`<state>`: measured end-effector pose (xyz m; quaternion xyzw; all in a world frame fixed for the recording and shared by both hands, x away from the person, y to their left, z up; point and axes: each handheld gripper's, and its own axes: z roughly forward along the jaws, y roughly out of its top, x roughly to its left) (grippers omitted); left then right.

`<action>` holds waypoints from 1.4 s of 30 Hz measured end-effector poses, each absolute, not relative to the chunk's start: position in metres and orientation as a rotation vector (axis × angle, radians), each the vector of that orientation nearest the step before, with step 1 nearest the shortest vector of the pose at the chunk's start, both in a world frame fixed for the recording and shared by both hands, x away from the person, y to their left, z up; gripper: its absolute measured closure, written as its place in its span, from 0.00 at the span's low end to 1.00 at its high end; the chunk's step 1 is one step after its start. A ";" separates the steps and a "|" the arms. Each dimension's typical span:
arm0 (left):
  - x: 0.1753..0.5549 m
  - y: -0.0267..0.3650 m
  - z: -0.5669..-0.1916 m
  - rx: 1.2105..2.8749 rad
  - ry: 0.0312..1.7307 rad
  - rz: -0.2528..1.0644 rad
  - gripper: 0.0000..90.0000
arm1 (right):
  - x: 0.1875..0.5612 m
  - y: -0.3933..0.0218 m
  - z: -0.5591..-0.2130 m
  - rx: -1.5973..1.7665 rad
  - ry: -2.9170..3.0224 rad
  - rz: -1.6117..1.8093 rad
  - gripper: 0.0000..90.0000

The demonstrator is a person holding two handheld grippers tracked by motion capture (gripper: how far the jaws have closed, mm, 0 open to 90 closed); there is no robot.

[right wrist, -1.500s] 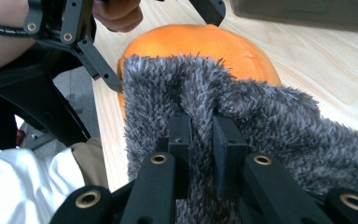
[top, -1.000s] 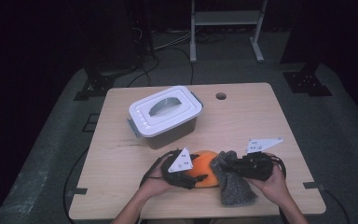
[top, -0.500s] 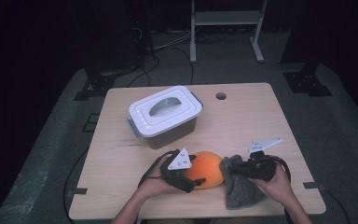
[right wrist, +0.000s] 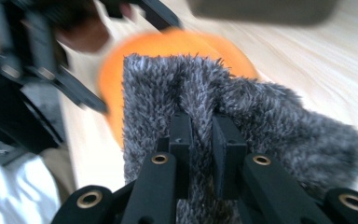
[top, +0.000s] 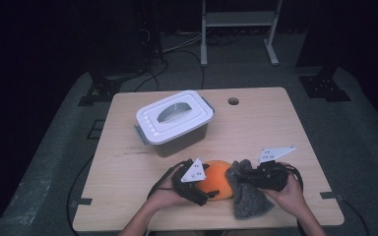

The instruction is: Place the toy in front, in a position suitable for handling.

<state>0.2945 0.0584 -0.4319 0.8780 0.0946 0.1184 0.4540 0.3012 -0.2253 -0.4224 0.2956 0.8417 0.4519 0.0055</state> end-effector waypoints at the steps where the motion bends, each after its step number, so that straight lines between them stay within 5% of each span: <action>1: 0.294 0.058 -0.432 2.165 0.231 0.293 0.16 | 0.302 -0.230 -0.425 0.949 2.638 1.394 0.88; 9: 0.291 0.052 -0.430 2.175 0.208 0.314 0.14 | 0.296 -0.221 -0.403 0.864 2.575 1.526 0.88; 19: 0.296 0.067 -0.414 2.163 0.243 0.256 0.06 | 0.300 -0.227 -0.420 0.916 2.624 1.486 0.88; 24: 0.302 0.074 -0.421 2.204 0.273 0.196 0.21 | 0.302 -0.237 -0.419 0.958 2.610 1.433 0.88; 31: 0.297 0.064 -0.419 2.177 0.240 0.230 0.22 | 0.289 -0.215 -0.392 0.815 2.562 1.485 0.88; 42: 0.299 0.065 -0.420 2.159 0.251 0.227 0.24 | 0.293 -0.224 -0.402 0.855 2.608 1.395 0.88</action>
